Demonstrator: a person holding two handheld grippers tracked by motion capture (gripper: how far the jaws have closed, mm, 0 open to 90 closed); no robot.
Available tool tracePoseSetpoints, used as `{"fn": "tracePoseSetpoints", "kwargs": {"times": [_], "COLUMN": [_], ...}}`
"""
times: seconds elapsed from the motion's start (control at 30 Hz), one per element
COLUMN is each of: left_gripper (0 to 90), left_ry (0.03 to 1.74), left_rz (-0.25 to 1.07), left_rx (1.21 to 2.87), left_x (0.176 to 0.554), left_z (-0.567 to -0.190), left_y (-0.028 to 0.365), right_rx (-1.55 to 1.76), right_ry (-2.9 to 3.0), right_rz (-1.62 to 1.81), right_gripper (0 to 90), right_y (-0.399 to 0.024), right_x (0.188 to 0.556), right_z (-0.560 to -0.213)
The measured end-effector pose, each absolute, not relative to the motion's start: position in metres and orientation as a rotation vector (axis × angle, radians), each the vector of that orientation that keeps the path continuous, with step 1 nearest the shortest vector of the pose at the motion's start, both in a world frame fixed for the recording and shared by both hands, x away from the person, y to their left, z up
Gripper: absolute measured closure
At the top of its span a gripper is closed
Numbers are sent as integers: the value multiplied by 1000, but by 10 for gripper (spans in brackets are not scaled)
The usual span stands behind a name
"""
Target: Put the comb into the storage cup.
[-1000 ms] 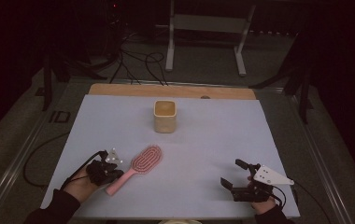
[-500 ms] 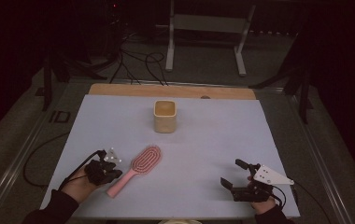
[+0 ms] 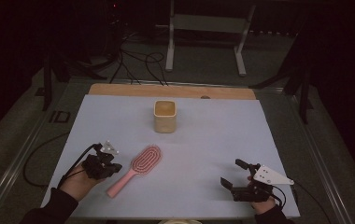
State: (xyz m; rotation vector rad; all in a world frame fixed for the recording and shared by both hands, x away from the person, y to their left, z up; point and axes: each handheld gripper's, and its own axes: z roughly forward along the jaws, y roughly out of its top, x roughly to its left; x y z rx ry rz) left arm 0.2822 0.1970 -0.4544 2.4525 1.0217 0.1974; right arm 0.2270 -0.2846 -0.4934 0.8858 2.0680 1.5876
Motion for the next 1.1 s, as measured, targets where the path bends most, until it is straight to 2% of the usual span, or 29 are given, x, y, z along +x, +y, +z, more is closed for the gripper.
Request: {"fn": "tracePoseSetpoints", "kwargs": {"times": [0.07, 0.4, 0.53, 0.73, 0.83, 0.93, 1.1], "left_gripper": [900, 662, 538, 314, 140, 25, 3], "left_ry": [1032, 1053, 1053, 1077, 1092, 1116, 1127], "left_rz": [184, 122, 109, 97, 86, 75, 87], "left_rx": [2448, 2489, 2506, 2503, 2530, 2535, 2578], "left_x": [284, 289, 290, 291, 292, 293, 296], "left_z": [-452, -448, -450, -451, -452, -453, -458], "left_y": [193, 175, 171, 168, 165, 163, 160], "right_rx": [880, 888, 887, 888, 888, 888, 888], "right_ry": [2068, 2069, 2067, 2069, 2068, 2069, 2069], "right_rz": [1586, 1585, 1586, 1583, 1582, 1582, 1580], "right_gripper": [89, 89, 89, 89, 89, 89, 89], "right_y": [-284, -285, -285, -285, -285, -285, -285], "right_x": [227, 227, 227, 227, 227, 227, 227], "right_z": [-494, -494, -493, -494, -494, -494, -494]}}
